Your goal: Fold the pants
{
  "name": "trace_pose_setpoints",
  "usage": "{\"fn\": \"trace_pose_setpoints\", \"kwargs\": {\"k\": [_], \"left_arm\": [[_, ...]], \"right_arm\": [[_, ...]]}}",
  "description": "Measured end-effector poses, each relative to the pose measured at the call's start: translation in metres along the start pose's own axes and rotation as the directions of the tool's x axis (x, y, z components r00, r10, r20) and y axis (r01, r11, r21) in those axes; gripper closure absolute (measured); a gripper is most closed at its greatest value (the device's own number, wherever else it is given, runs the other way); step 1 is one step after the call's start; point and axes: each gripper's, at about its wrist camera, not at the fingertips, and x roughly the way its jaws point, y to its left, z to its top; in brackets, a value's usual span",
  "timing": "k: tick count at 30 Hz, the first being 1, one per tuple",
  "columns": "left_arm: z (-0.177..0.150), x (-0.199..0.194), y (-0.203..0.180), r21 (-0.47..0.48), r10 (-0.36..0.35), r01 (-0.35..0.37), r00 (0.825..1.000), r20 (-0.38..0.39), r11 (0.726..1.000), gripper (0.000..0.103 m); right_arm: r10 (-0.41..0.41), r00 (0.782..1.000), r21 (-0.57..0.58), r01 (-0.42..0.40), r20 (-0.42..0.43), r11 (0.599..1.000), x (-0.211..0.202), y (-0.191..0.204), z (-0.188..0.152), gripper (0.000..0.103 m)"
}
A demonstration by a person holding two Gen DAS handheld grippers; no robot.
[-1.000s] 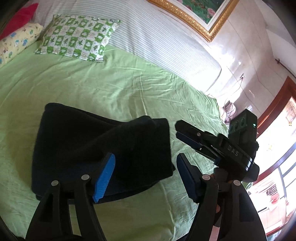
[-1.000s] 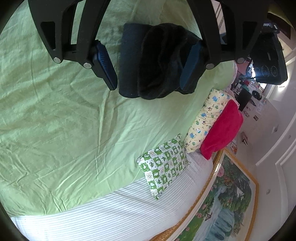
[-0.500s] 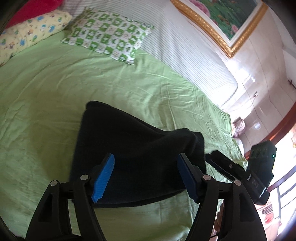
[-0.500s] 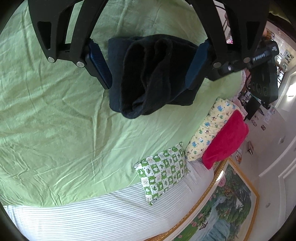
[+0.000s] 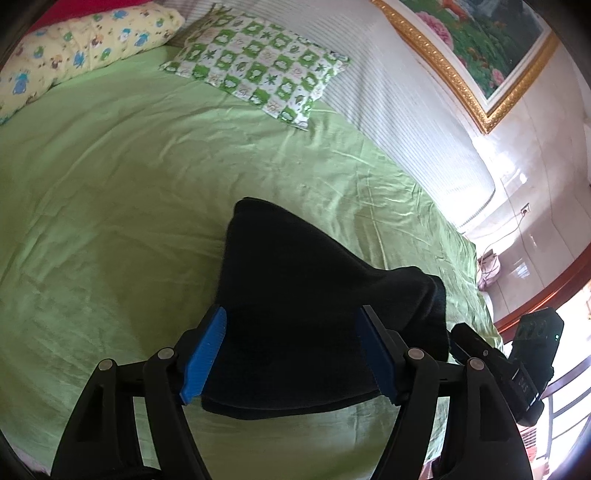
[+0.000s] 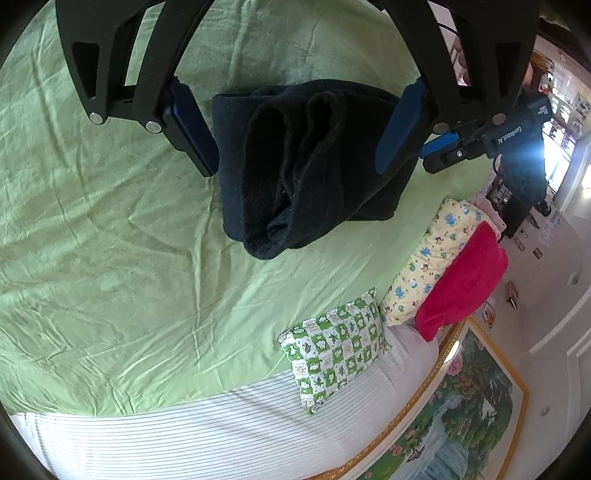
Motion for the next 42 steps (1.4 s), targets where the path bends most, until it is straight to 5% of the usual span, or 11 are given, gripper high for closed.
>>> {"fn": "trace_pose_setpoints", "kwargs": {"k": [42], "left_arm": [[0.001, 0.034, 0.009, -0.008, 0.017, -0.018, 0.997, -0.072, 1.000, 0.023]], "right_arm": [[-0.047, 0.997, 0.043, 0.050, -0.059, 0.998, 0.022, -0.012, -0.015, 0.015]]}}
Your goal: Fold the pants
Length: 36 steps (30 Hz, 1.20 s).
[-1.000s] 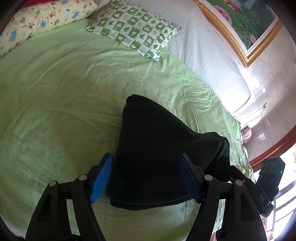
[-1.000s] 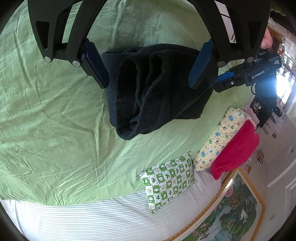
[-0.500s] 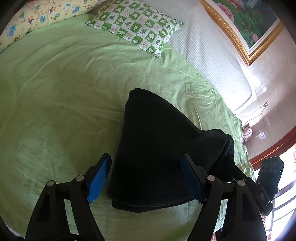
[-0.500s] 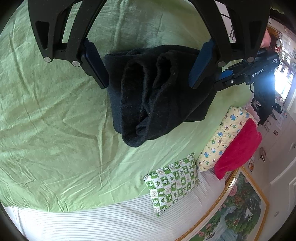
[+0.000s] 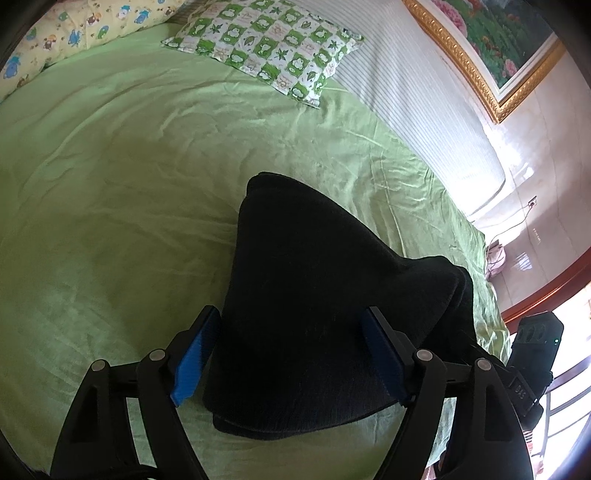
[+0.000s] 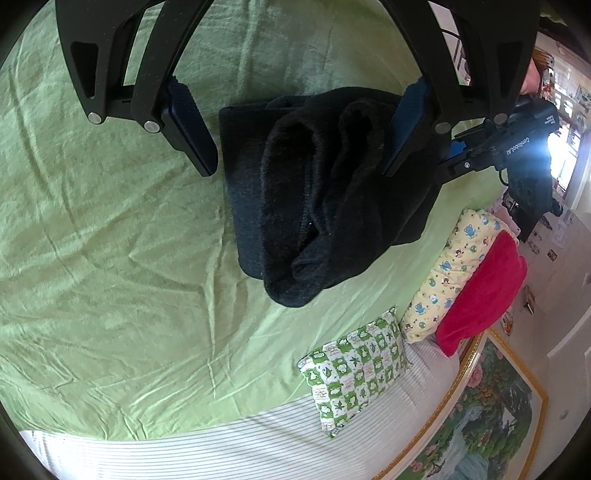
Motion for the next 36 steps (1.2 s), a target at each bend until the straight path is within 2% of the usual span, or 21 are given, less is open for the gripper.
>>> {"fn": "trace_pose_setpoints", "kwargs": {"k": [13, 18, 28, 31, 36], "left_arm": [[0.005, 0.019, 0.005, -0.023, 0.006, -0.007, 1.000, -0.028, 1.000, 0.022], [0.005, 0.027, 0.010, -0.043, 0.004, -0.006, 0.999, -0.037, 0.999, 0.017], [0.008, 0.035, 0.010, -0.053, 0.004, -0.006, 0.999, -0.035, 0.999, 0.017], [0.007, 0.034, 0.008, -0.040, -0.008, 0.007, 0.999, -0.036, 0.999, 0.030], [0.007, 0.034, 0.001, -0.012, -0.001, 0.000, 1.000, -0.031, 1.000, 0.038]], "right_arm": [[0.036, 0.999, 0.043, -0.034, -0.030, 0.998, 0.013, -0.010, 0.003, 0.015], [0.033, 0.999, 0.015, -0.033, -0.013, 0.999, 0.014, -0.012, 0.000, 0.015], [0.051, 0.999, 0.011, -0.051, -0.007, 0.999, 0.018, -0.016, -0.001, 0.015], [0.062, 0.998, 0.010, -0.062, -0.014, 0.998, 0.019, -0.016, -0.001, 0.019], [0.073, 0.997, 0.014, -0.073, -0.028, 0.997, 0.021, -0.015, -0.002, 0.035]]}}
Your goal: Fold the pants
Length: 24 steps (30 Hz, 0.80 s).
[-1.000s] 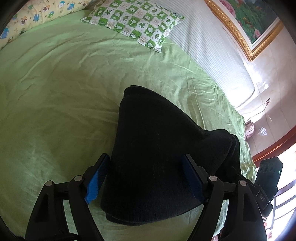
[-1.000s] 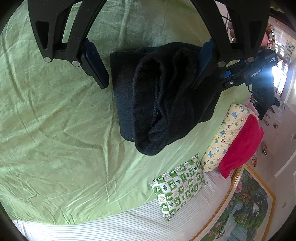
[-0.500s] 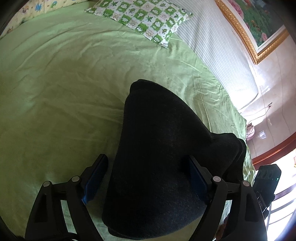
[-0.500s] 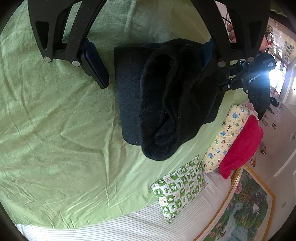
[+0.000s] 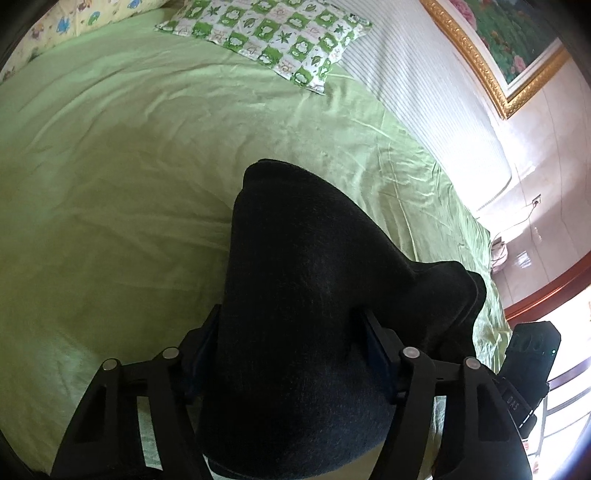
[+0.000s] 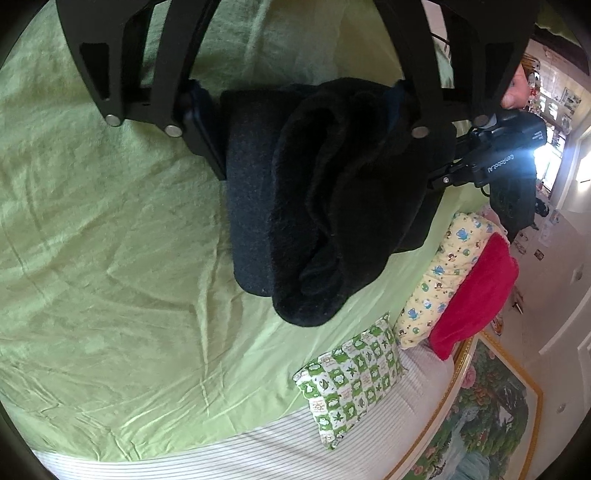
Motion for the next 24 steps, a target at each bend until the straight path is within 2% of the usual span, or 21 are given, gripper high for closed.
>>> {"fn": "trace_pose_setpoints", "kwargs": {"k": [5, 12, 17, 24], "left_arm": [[0.000, -0.006, 0.000, 0.010, -0.011, 0.011, 1.000, 0.008, 1.000, 0.049], [0.000, -0.020, -0.007, 0.030, -0.036, 0.035, 0.999, 0.041, 0.999, 0.065], [0.003, -0.036, -0.007, 0.027, -0.056, 0.055, 0.996, 0.066, 0.998, 0.070], [0.019, -0.061, -0.001, 0.047, -0.018, 0.011, 0.990, 0.141, 0.999, 0.070]], "right_arm": [[0.047, 0.999, 0.040, -0.048, 0.020, 0.998, -0.005, 0.000, -0.001, 0.045], [0.077, 0.997, 0.015, -0.078, 0.024, 0.997, -0.012, 0.019, 0.003, 0.054], [0.103, 0.994, -0.028, -0.102, 0.040, 0.994, -0.018, 0.038, 0.013, 0.056], [0.164, 0.985, -0.059, -0.161, 0.049, 0.985, -0.005, 0.061, 0.031, 0.057]]}}
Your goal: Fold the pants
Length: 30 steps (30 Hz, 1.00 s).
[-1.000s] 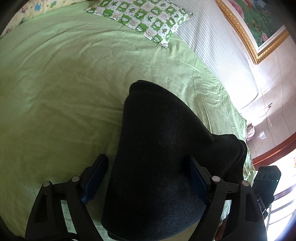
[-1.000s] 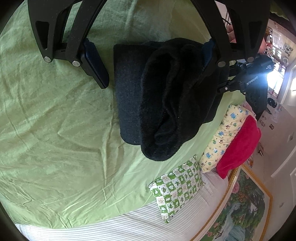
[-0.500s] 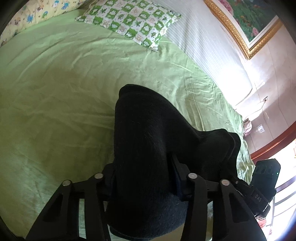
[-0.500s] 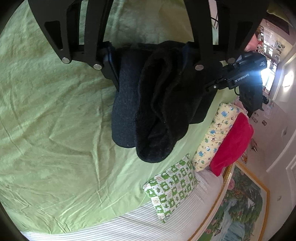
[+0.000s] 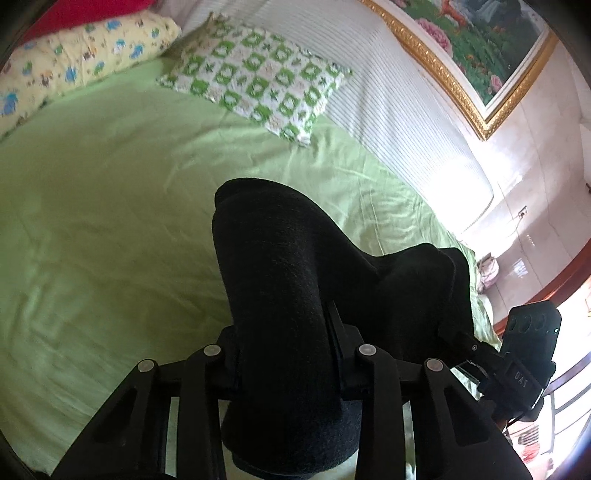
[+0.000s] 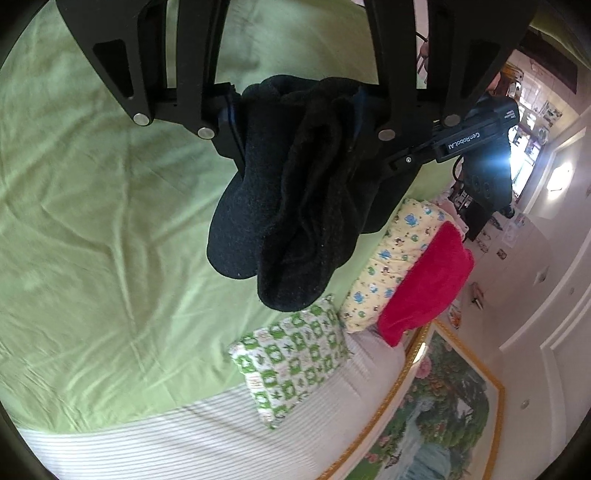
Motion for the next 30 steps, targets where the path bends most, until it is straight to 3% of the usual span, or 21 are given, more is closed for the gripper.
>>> {"fn": "trace_pose_setpoints", "kwargs": {"k": [19, 27, 30], "left_arm": [[0.077, 0.022, 0.054, -0.034, 0.134, -0.131, 0.987, 0.093, 0.991, 0.070], [0.084, 0.039, 0.069, -0.041, 0.170, -0.168, 0.983, 0.071, 0.985, 0.069], [0.081, 0.044, 0.073, -0.033, 0.177, -0.175, 0.982, 0.059, 0.984, 0.061]], "right_arm": [[0.067, 0.996, -0.042, -0.069, -0.052, 0.997, 0.111, 0.019, 0.065, 0.057], [0.053, 0.995, -0.044, -0.057, -0.082, 0.997, 0.146, 0.011, 0.075, 0.056], [0.022, 0.995, -0.064, -0.028, -0.095, 0.998, 0.151, 0.008, 0.072, 0.049]]}}
